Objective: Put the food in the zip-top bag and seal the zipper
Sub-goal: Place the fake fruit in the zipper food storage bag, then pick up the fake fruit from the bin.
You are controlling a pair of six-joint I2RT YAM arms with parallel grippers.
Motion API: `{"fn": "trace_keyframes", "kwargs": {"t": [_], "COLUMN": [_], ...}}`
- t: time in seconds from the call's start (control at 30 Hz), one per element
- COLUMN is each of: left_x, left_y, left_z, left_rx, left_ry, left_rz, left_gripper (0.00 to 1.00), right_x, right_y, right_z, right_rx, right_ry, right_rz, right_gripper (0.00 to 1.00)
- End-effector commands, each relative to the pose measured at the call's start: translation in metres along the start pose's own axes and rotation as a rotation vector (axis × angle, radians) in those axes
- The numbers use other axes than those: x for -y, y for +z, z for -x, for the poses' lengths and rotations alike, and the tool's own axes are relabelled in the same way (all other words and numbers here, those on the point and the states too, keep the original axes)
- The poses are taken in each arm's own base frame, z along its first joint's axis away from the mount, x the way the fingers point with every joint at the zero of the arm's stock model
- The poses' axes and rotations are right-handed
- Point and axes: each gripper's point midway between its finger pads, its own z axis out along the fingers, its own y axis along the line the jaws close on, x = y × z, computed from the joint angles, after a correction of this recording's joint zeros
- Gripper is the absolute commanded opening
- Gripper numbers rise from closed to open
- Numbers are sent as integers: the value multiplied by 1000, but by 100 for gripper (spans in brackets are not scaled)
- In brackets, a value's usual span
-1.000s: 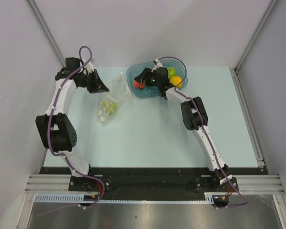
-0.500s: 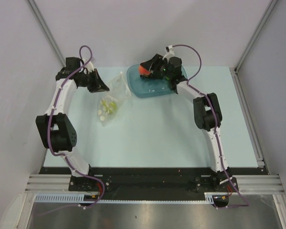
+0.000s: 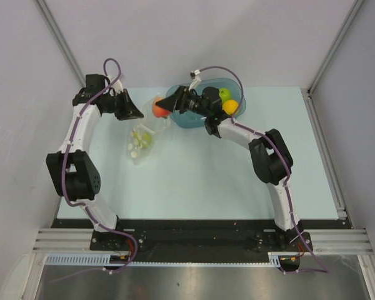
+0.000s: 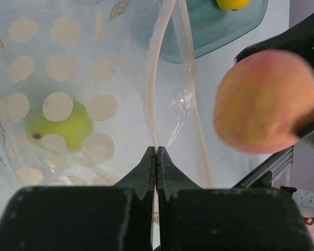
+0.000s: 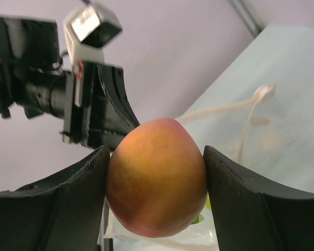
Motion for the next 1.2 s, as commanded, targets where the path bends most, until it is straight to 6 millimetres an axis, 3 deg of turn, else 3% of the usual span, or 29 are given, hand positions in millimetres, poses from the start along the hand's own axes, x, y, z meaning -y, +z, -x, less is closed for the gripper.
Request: {"fn": "trace_keyframes", "kwargs": {"t": [0.0,0.13,0.3,0.4,0.5,0.53,0.57,0.67,0.7,0.73,0.8,0.87,0.9,0.93,1.03,1.17], "left_x": [21,23,23,25,25,25,25,25,25,25,23,23,23,22,19,18], "left_y": [-16,-18,-18,-18,-17,-17,-17,-17,-17,-17,-16,-16,-16,-15,-15,-13], "left_z": [8,5,4,4,5,6,6,6,7,7,7,7,7,7,5,5], "left_rx": [56,55,52,51,53,53,53,51,53,53,49,50,48,47,40,37], "left_ry": [50,52,52,53,55,55,54,54,57,57,57,62,63,64,63,64], "left_rz": [-36,-37,-40,-43,-45,-45,-47,-48,-47,-47,-41,-38,-37,-33,-24,-22], "left_gripper": [0,0,1,0,0,0,0,0,0,0,0,0,0,0,0,0], "right_x": [-16,-14,-23,-25,-15,-4,11,62,82,105,134,172,175,203,244,283], "right_y": [1,10,11,11,2,-2,-10,-25,-35,-39,-50,-62,-63,-75,-95,-107], "right_z": [-14,-29,-12,8,43,51,71,83,93,90,104,79,93,87,82,73], "right_rx": [-36,-64,-35,-7,46,60,90,67,63,39,-43,-202,-207,-290,-457,-568], "right_ry": [-86,-139,-161,-157,-176,-187,-217,-241,-325,-364,-543,-629,-712,-860,-1143,-1372], "right_rz": [41,13,11,26,15,-12,-50,-181,-222,-261,-320,-323,-326,-350,-414,-427], "right_gripper": [44,77,98,100,100,100,100,100,100,100,100,100,100,100,100,100]}}
